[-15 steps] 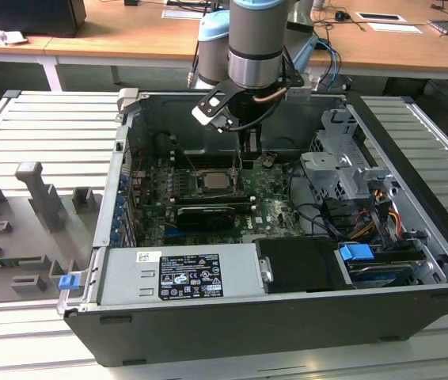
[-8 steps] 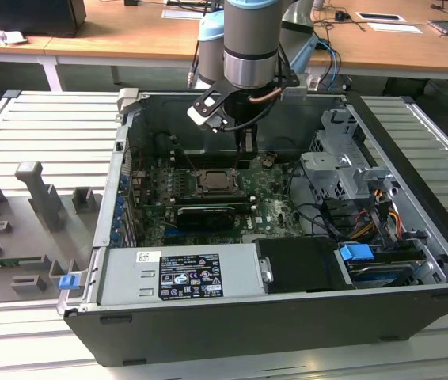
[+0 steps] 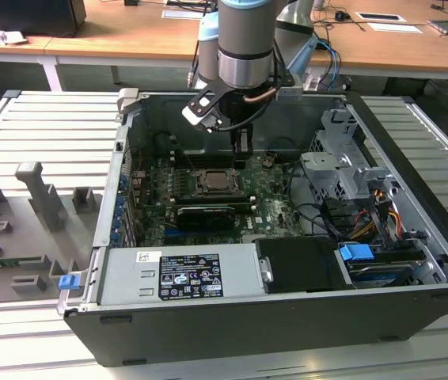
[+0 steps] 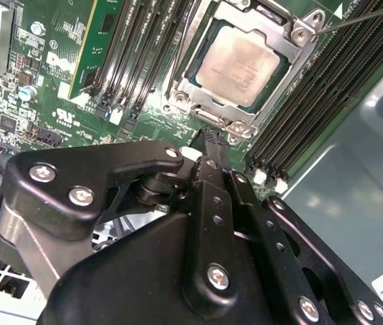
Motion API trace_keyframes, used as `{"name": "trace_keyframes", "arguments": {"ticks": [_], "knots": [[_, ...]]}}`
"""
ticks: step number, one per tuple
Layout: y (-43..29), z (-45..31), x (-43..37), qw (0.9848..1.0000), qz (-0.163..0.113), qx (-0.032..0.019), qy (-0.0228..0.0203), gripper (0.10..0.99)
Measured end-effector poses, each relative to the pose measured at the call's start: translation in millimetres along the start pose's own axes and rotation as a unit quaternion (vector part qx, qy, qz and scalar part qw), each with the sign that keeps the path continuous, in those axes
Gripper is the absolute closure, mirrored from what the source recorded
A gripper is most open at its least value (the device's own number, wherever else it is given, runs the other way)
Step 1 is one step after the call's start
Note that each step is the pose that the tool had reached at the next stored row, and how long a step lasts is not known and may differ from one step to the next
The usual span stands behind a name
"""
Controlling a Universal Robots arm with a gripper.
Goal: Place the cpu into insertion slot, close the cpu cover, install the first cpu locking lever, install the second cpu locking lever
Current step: 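Close the cpu cover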
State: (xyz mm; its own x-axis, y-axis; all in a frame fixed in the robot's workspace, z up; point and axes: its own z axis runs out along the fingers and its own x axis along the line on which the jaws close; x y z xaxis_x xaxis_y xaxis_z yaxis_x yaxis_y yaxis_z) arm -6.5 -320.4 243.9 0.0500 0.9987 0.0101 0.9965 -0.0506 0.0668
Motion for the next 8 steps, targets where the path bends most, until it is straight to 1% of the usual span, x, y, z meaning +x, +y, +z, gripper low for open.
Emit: {"name": "trace_keyframes", "arguments": {"ticks": [8], "knots": [[-6.2, -0.4, -0.3, 1.0, 0.0, 0.0, 0.0, 0.98]]}}
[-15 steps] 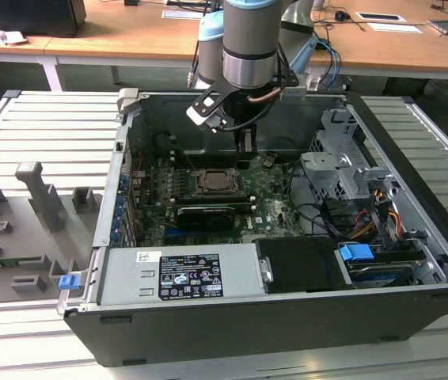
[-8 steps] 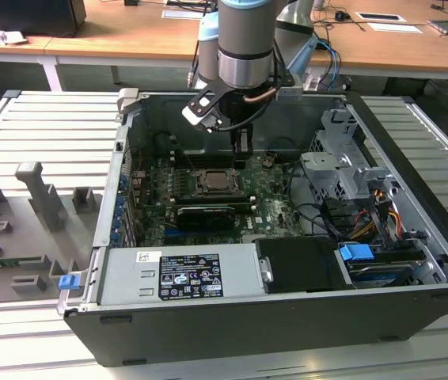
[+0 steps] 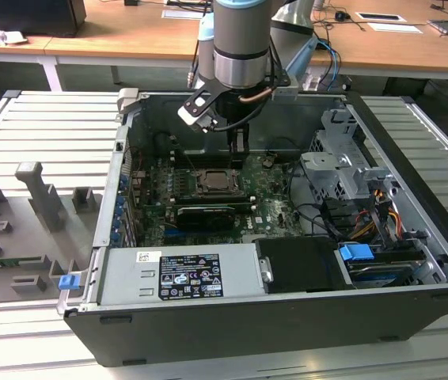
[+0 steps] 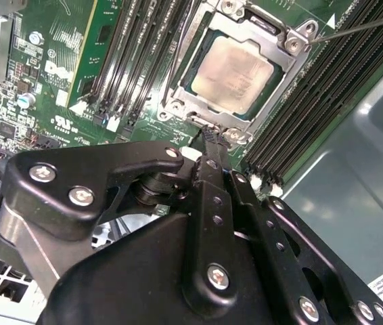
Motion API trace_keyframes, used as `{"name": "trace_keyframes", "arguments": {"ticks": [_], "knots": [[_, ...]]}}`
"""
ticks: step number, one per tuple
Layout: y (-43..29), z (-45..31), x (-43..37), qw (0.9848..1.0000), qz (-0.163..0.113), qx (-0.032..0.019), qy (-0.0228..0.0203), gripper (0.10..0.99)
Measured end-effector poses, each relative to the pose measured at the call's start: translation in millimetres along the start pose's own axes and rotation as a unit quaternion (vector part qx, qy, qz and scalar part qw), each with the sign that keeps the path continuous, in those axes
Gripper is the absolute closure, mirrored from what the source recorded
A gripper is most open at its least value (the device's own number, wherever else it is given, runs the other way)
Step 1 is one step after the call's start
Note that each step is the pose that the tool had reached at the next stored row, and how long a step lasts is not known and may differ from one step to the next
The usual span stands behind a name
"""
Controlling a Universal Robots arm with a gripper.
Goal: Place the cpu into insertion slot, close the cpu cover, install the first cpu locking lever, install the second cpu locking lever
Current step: 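Close the cpu cover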
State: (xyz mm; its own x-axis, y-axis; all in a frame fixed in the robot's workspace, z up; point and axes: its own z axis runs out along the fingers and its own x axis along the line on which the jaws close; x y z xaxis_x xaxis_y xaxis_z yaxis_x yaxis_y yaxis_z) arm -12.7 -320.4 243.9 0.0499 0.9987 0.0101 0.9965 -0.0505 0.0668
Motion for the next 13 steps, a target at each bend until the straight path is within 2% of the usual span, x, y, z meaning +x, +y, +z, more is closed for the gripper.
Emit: {"name": "trace_keyframes", "arguments": {"ticks": [9, 13], "knots": [[-10.4, -0.7, -0.5, 1.0, 0.0, 0.0, 0.0, 0.98], [-21.6, -1.4, -1.0, 1.0, 0.0, 0.0, 0.0, 0.98]]}}
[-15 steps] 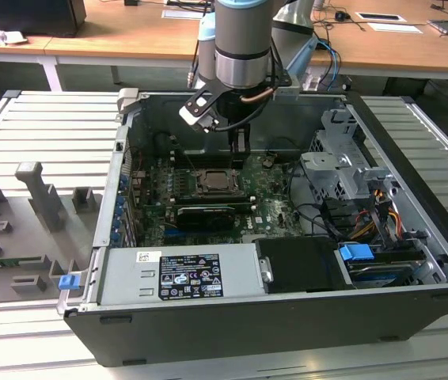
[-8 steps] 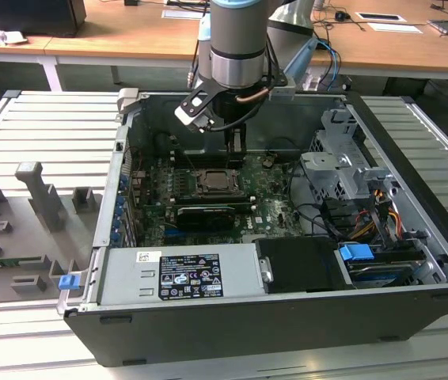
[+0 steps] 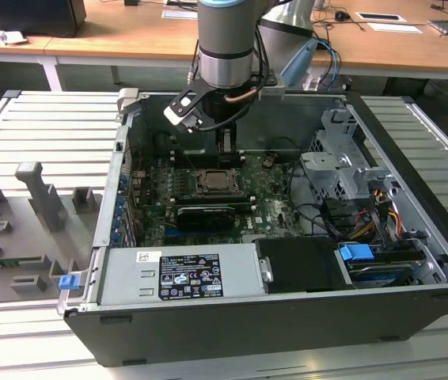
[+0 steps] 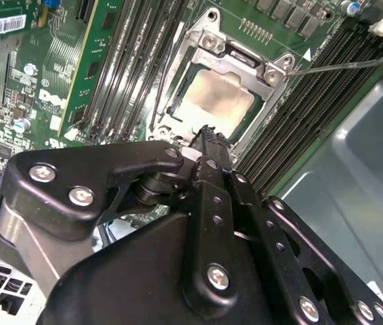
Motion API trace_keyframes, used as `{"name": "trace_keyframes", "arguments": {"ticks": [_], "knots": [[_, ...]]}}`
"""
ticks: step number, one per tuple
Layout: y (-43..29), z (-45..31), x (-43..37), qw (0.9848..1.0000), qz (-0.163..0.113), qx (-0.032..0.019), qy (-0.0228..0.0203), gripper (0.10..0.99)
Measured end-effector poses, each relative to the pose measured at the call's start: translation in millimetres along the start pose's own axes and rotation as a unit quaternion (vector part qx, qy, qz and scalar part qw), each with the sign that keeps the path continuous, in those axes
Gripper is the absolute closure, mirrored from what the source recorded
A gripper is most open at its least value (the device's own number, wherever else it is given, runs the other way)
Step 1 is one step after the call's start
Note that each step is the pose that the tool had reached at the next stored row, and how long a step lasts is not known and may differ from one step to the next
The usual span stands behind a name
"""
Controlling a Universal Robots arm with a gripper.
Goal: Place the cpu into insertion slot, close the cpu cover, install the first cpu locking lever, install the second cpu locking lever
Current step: 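Close the cpu cover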
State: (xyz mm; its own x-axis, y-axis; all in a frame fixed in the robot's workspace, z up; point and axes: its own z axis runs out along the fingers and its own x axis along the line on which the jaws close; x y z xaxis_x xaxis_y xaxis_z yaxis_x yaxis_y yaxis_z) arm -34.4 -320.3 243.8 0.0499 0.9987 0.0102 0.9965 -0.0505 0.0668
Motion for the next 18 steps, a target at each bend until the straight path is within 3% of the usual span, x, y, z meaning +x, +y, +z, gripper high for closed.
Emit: {"name": "trace_keyframes", "arguments": {"ticks": [18], "knots": [[-20.0, -1.2, -1.0, 1.0, 0.0, 0.0, 0.0, 0.98]]}}
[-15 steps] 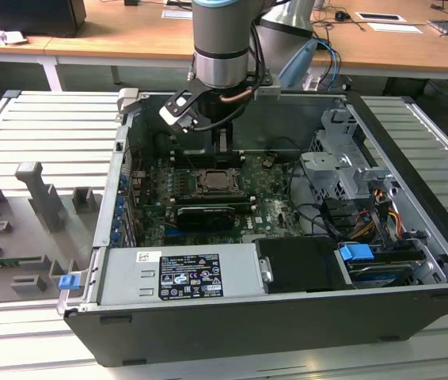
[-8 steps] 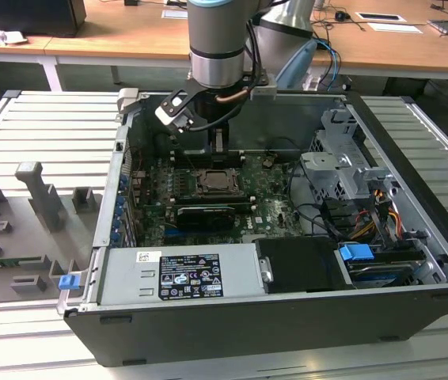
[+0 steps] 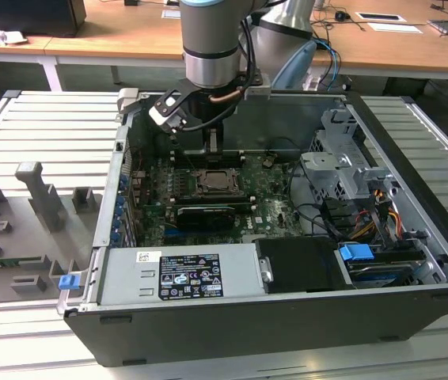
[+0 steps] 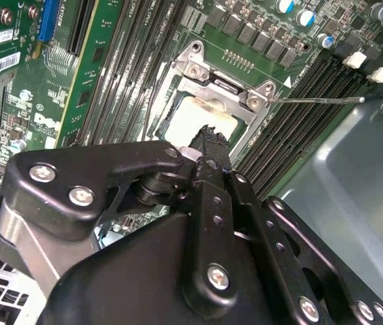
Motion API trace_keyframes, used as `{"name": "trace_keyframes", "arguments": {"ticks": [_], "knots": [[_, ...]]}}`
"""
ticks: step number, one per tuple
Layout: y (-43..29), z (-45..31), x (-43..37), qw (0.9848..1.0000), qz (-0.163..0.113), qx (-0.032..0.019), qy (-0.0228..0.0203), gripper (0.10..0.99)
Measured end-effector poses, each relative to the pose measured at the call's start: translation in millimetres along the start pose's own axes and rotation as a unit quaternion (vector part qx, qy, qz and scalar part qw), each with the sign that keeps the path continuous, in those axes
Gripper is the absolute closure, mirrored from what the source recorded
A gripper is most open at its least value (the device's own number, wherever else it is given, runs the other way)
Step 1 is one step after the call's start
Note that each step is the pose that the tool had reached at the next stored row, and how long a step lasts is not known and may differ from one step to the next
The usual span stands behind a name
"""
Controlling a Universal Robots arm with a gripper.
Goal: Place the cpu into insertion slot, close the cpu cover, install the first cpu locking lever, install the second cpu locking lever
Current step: 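Close the cpu cover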
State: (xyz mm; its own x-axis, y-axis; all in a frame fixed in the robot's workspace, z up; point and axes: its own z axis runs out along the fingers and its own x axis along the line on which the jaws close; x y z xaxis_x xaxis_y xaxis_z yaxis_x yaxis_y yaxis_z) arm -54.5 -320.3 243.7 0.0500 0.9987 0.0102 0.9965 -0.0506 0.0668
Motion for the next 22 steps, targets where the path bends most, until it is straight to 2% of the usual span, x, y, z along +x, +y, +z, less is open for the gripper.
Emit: {"name": "trace_keyframes", "arguments": {"ticks": [13, 14, 16, 22], "knots": [[-9.0, -0.2, -0.4, 1.0, 0.0, 0.0001, -0.0001, 0.98], [-9.1, 0.1, -0.4, 1.0, 0.0, 0.0006, 0.0, 0.98], [-8.8, 0.6, -0.3, 1.0, -0.002, 0.0049, -0.0002, 0.98], [-6.6, 0.2, -0.2, 1.0, -0.003, 0.007, 0.0, 0.98]]}}
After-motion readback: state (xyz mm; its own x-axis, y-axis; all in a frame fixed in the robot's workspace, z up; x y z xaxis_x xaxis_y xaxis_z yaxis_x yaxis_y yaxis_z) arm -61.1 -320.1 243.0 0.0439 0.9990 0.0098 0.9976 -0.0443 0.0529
